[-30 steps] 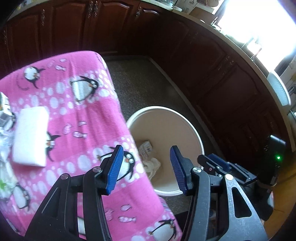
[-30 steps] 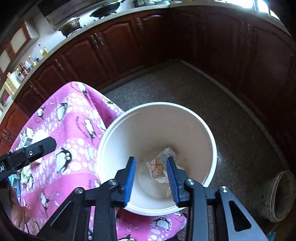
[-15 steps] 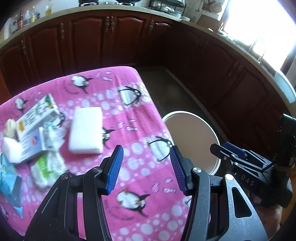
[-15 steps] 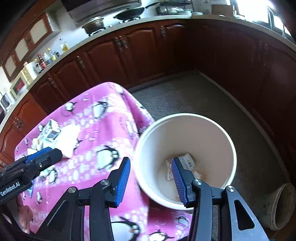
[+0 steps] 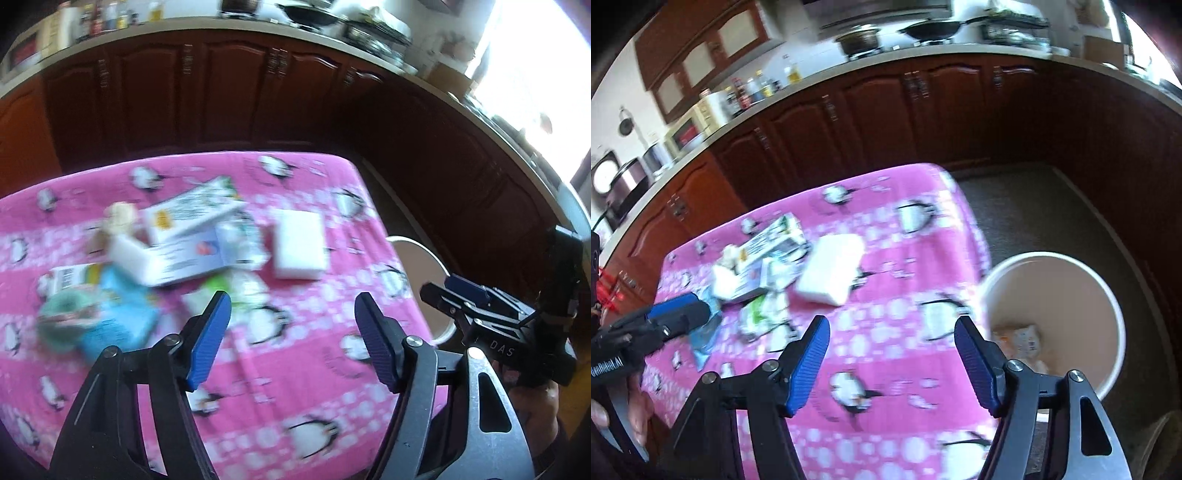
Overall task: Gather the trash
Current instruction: 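Move both open tools back over the table trash, then grasp the green towel with left tool while right tool grasps plastic wrapper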
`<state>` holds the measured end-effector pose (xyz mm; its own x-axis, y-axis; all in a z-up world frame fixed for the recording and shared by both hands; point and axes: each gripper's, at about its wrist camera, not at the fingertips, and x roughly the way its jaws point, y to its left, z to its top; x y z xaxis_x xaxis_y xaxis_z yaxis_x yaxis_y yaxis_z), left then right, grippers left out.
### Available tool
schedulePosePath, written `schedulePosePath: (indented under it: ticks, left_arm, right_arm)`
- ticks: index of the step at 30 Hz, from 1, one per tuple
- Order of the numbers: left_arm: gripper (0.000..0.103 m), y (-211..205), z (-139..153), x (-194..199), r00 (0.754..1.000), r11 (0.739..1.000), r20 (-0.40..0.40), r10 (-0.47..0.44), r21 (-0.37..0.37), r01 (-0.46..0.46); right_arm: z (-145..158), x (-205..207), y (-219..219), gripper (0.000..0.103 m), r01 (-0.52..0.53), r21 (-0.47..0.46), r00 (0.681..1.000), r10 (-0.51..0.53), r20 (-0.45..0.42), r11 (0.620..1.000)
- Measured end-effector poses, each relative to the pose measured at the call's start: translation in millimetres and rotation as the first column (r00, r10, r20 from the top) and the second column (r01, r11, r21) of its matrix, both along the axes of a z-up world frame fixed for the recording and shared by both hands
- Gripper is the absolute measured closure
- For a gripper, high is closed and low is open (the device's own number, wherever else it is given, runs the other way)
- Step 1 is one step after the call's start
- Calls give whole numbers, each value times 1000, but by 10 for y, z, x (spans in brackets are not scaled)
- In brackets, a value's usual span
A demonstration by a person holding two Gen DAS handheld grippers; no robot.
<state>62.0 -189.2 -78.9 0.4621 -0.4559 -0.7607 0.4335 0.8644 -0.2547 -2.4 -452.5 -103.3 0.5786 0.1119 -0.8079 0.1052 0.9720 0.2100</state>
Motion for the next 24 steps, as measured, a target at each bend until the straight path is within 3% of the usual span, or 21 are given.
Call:
schedulePosePath:
  ticks: [8, 13, 18, 24]
  left_arm:
    - [32, 1057, -80, 151, 990, 990, -27, 139, 13, -139]
    - [23, 1554, -214, 211, 984, 984, -33, 177, -7, -178]
    - [22, 1759, -362, 327, 986, 986, -9, 167, 3, -166]
    - [22, 1749, -586, 524, 996, 995, -2, 87, 47, -87]
  right_arm:
    - [-264, 312, 575, 35, -117, 105, 990, 124, -62, 988]
    - [-502, 549, 908, 36, -164, 155, 979, 181, -99, 974]
    - [-781, 789, 1133, 35, -153, 177, 970, 182, -160, 972]
    - [-999, 983, 1266, 34, -113, 200, 968, 153, -197, 973]
